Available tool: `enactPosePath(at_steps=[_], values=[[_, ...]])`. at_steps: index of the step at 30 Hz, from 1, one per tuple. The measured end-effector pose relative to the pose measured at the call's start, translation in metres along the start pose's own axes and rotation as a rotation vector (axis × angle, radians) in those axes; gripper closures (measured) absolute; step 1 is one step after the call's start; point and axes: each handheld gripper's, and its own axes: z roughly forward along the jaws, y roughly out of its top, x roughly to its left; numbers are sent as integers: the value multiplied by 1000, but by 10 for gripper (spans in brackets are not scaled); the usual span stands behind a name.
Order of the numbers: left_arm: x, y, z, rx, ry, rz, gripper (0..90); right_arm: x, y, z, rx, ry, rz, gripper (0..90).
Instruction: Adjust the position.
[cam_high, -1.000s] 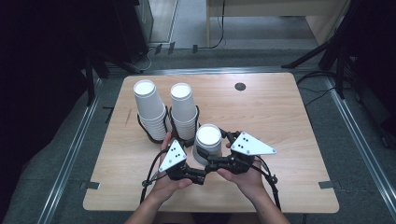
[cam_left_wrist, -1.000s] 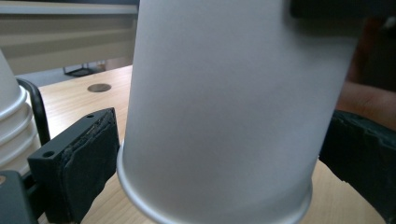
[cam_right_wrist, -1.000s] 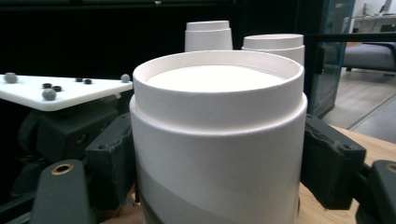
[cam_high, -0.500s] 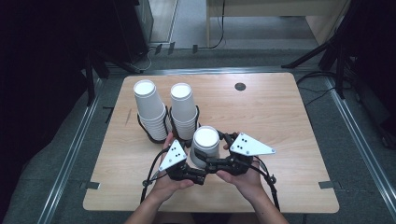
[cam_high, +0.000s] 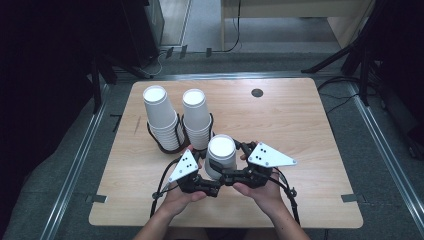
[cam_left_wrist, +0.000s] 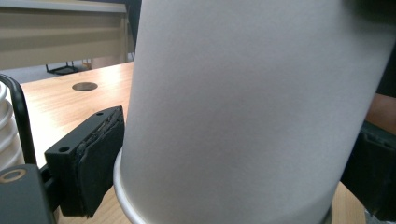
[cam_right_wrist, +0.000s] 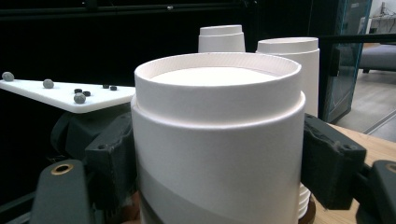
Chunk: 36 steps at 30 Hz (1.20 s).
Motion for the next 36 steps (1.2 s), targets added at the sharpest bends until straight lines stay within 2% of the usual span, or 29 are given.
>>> enactPosePath(at_steps=[5,17,21,36], values=[[0,0,0,0,-4,1,51,0,0,0,3,3,-10,221],[0,0,0,1,-14,3,65,-2,1,-1,11,12,9,202],[0,0,-1,5,-24,14,67,-4,2,-2,15,3,14,136],[0,0,-2,18,-34,32,72,-4,7,-5,22,-5,-14,78]])
